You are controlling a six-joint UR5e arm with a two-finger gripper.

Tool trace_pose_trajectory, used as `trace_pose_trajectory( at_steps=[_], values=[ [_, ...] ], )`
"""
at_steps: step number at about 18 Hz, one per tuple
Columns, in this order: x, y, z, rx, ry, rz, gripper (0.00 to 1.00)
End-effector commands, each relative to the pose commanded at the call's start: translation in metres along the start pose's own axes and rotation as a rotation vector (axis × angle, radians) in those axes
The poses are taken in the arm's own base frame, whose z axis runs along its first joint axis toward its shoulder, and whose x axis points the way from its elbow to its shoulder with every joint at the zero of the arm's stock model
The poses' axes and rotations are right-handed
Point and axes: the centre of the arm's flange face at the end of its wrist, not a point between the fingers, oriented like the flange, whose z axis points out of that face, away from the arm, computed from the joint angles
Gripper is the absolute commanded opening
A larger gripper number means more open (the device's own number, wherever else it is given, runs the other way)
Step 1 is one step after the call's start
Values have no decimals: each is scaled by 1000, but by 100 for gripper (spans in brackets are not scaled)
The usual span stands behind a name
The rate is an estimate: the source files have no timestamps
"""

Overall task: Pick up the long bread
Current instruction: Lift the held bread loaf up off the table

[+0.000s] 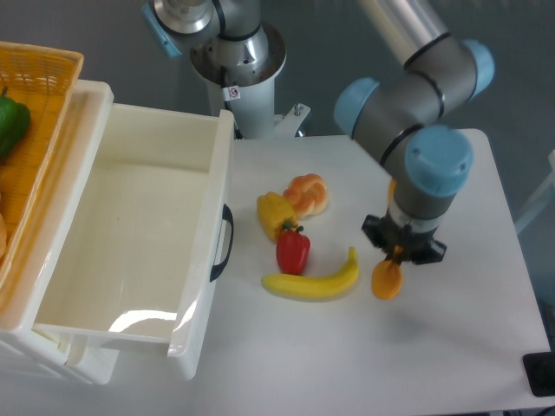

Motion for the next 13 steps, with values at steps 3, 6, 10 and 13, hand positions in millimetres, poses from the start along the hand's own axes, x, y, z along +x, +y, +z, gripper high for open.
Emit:
trace_pose_trajectory(
  at_steps=[3,6,10,13],
  values=[
    [-7,-1,-14,8,-26,4,12],
    [-11,2,-24,0,-10,35,13],
    [-10,14,-38,-3,-1,38,16],
    [-11,18,-43,-2,-6,32,16]
  ],
)
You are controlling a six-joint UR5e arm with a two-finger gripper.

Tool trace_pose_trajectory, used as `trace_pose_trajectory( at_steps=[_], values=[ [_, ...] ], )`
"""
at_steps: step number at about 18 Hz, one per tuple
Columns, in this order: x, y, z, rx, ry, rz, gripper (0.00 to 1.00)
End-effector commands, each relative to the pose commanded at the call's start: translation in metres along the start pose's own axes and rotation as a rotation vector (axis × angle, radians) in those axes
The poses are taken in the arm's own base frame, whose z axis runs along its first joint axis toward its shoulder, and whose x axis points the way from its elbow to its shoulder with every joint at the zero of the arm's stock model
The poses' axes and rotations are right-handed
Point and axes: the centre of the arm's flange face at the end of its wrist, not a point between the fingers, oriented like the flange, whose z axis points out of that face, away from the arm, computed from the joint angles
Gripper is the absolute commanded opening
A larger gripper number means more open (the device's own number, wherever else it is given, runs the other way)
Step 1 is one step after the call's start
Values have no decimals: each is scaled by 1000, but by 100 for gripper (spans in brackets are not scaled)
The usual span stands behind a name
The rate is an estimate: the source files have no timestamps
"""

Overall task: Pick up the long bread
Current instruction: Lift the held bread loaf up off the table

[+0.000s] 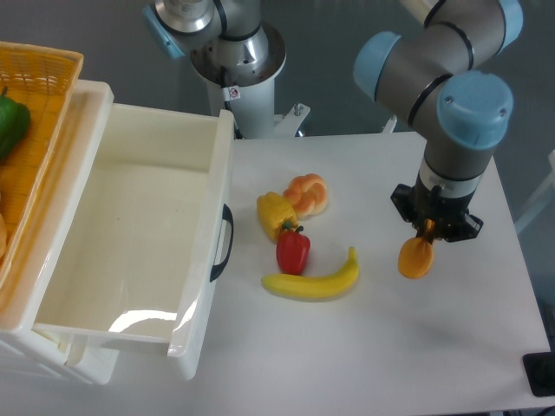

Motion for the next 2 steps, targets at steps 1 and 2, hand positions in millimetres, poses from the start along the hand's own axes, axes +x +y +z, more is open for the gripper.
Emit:
trace_pose_trajectory(
  at_steps=[1,2],
  values=[
    [-1,3,0,0,0,-3,16],
    [-1,4,-1,1,-1,-5,15]
  ],
)
